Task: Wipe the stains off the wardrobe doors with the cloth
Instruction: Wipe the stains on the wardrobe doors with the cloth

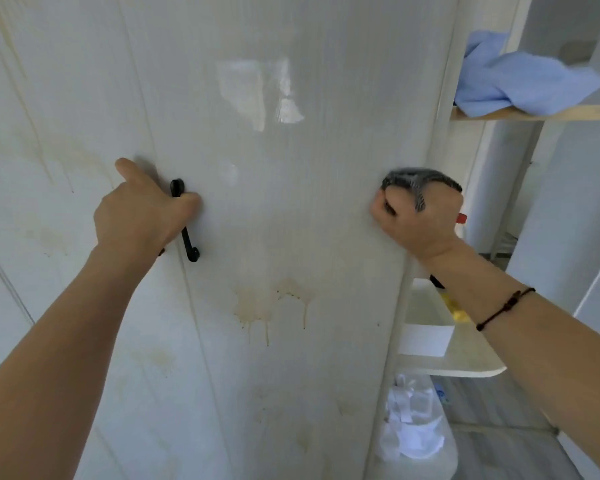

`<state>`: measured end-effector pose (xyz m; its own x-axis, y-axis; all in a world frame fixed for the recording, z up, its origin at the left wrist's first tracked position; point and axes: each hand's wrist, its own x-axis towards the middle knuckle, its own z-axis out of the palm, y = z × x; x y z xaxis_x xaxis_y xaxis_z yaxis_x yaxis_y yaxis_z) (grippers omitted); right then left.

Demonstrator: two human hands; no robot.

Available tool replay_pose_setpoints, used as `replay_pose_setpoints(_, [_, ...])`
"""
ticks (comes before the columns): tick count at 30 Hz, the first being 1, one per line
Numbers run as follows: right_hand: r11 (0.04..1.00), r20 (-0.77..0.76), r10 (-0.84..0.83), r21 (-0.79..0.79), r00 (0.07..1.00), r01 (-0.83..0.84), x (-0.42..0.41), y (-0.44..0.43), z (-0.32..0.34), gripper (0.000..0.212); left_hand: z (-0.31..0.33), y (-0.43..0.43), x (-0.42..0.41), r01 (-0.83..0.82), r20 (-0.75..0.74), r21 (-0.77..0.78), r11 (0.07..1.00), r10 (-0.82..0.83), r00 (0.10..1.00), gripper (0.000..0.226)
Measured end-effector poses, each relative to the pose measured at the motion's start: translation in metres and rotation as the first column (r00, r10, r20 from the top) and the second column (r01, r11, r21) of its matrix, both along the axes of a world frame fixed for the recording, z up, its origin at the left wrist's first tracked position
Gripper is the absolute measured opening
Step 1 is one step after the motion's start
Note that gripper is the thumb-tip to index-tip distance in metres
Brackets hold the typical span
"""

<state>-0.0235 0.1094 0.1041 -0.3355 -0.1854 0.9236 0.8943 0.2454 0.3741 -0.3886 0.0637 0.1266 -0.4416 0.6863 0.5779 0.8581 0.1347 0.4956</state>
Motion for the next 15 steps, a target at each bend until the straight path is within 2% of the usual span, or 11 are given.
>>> replay_pose_setpoints(2, [0.998, -0.110, 0.040, 0.051, 0.993, -0.035, -0.013, 0.004, 0.027, 0.032, -0.006, 0.003, -0.003, -0.034, -0.023, 0.019, 0.999, 0.034, 0.999, 0.049])
replay_pose_setpoints(5, [0.997, -0.106, 0.037, 0.075, 0.994, -0.030, -0.012, 0.009, -0.010, 0.032, -0.003, 0.009, -0.001, -0.063, -0.051, 0.036, 0.997, 0.065, 0.997, 0.051])
replay_pose_setpoints(8, [0.992, 0.022, 0.049, -0.119, 0.999, -0.046, 0.001, 0.006, -0.117, 0.029, -0.002, 0.005, 0.004, -0.063, -0.074, 0.035, 0.997, 0.065, 0.995, 0.050])
replay_pose_setpoints(11, [0.931, 0.184, 0.070, -0.365, 0.980, 0.002, 0.011, -0.006, -0.223, 0.029, -0.004, 0.006, 0.007, -0.076, -0.091, 0.063, 0.995, 0.081, 0.993, 0.052])
replay_pose_setpoints(13, [0.910, 0.282, 0.054, -0.409, 0.958, 0.070, 0.011, -0.012, -0.247, 0.029, -0.006, 0.008, 0.007, -0.085, -0.095, 0.073, 0.994, 0.092, 0.991, 0.053])
replay_pose_setpoints(15, [0.915, 0.317, 0.017, -0.387, 0.948, 0.113, 0.013, -0.014, -0.234, 0.031, -0.007, 0.008, 0.005, -0.099, -0.095, 0.083, 0.992, 0.107, 0.990, 0.052])
